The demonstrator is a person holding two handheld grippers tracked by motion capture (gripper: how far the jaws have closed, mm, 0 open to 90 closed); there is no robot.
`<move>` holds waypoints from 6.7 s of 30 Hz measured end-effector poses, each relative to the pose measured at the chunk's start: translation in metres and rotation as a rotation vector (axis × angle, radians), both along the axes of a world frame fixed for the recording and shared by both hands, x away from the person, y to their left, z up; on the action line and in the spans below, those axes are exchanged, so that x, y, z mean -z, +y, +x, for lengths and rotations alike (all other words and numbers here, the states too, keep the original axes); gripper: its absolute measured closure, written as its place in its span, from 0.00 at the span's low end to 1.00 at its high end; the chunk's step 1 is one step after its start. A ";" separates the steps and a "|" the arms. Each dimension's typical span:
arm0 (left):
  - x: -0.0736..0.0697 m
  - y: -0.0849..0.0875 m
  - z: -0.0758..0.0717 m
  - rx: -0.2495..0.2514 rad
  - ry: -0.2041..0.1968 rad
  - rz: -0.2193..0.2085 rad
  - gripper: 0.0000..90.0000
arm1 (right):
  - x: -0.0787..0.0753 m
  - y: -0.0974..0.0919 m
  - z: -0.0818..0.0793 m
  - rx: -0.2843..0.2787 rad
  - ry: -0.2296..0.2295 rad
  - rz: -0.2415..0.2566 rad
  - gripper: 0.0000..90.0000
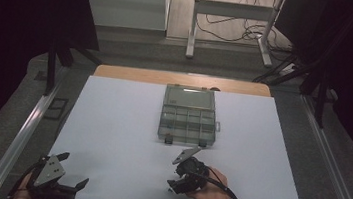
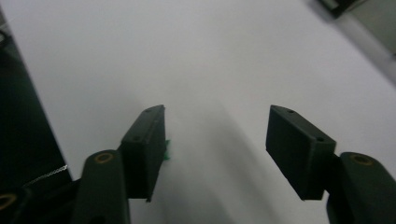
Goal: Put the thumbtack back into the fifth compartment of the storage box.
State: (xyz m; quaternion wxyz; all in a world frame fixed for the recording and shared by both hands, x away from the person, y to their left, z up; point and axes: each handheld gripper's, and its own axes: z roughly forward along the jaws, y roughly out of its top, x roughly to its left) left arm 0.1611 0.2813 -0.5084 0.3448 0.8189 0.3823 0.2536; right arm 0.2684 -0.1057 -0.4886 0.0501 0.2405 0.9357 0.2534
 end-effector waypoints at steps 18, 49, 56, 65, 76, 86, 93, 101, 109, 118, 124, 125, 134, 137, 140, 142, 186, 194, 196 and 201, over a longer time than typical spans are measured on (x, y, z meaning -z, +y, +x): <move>0.000 -0.001 0.000 0.003 0.001 0.007 0.01 | 0.020 0.017 -0.017 -0.116 0.037 -0.053 0.84; 0.000 -0.002 0.000 0.014 0.002 0.024 0.01 | 0.006 0.008 -0.008 -0.038 0.006 0.015 0.91; 0.000 -0.002 0.000 0.015 0.002 0.026 0.01 | 0.001 0.006 -0.006 -0.027 0.003 0.044 0.91; 0.000 -0.002 0.000 0.017 0.002 0.027 0.02 | -0.006 0.004 -0.002 -0.013 -0.018 0.068 0.91; 0.000 -0.003 0.000 0.019 0.005 0.032 0.02 | -0.011 0.003 0.009 0.007 -0.032 0.094 0.91; 0.000 -0.003 0.000 0.019 0.006 0.035 0.02 | -0.016 0.006 0.019 0.018 -0.030 0.110 0.91; 0.001 -0.003 0.000 0.018 0.006 0.034 0.02 | -0.019 0.012 0.029 0.028 -0.035 0.124 0.91; 0.001 -0.003 0.000 0.019 0.006 0.032 0.02 | -0.023 0.017 0.040 0.044 -0.047 0.134 0.91; 0.001 -0.003 0.000 0.018 0.007 0.030 0.02 | -0.027 0.018 0.054 0.066 -0.059 0.148 0.91; 0.001 -0.003 0.000 0.019 0.007 0.030 0.02 | -0.029 0.018 0.068 0.097 -0.066 0.157 0.91; 0.001 -0.002 0.000 0.019 0.007 0.027 0.02 | -0.030 0.019 0.078 0.113 -0.071 0.159 0.91; 0.001 -0.002 0.000 0.020 0.007 0.028 0.02 | -0.030 0.020 0.079 0.117 -0.071 0.159 0.91; 0.001 -0.002 0.000 0.015 0.007 0.019 0.02 | -0.031 0.025 0.092 0.134 -0.084 0.160 0.91; 0.001 -0.001 0.001 0.013 0.007 0.014 0.02 | -0.032 0.028 0.098 0.139 -0.091 0.158 0.91; 0.000 -0.001 0.001 0.010 0.010 0.008 0.02 | -0.032 0.032 0.102 0.146 -0.095 0.158 0.91; 0.000 0.000 0.001 0.008 0.010 0.004 0.02 | -0.031 0.034 0.105 0.148 -0.098 0.159 0.91; 0.001 -0.001 0.001 0.013 0.010 0.014 0.02 | -0.026 -0.013 0.069 0.181 -0.185 0.234 0.30; 0.000 -0.001 0.001 0.015 0.010 0.012 0.02 | -0.026 -0.048 0.040 0.206 -0.222 0.266 0.20; 0.000 -0.001 0.001 0.015 0.010 0.010 0.02 | -0.027 -0.056 0.033 0.218 -0.235 0.262 0.17; 0.000 0.000 0.001 0.012 0.011 -0.001 0.02 | -0.031 -0.081 0.016 0.252 -0.249 0.273 0.11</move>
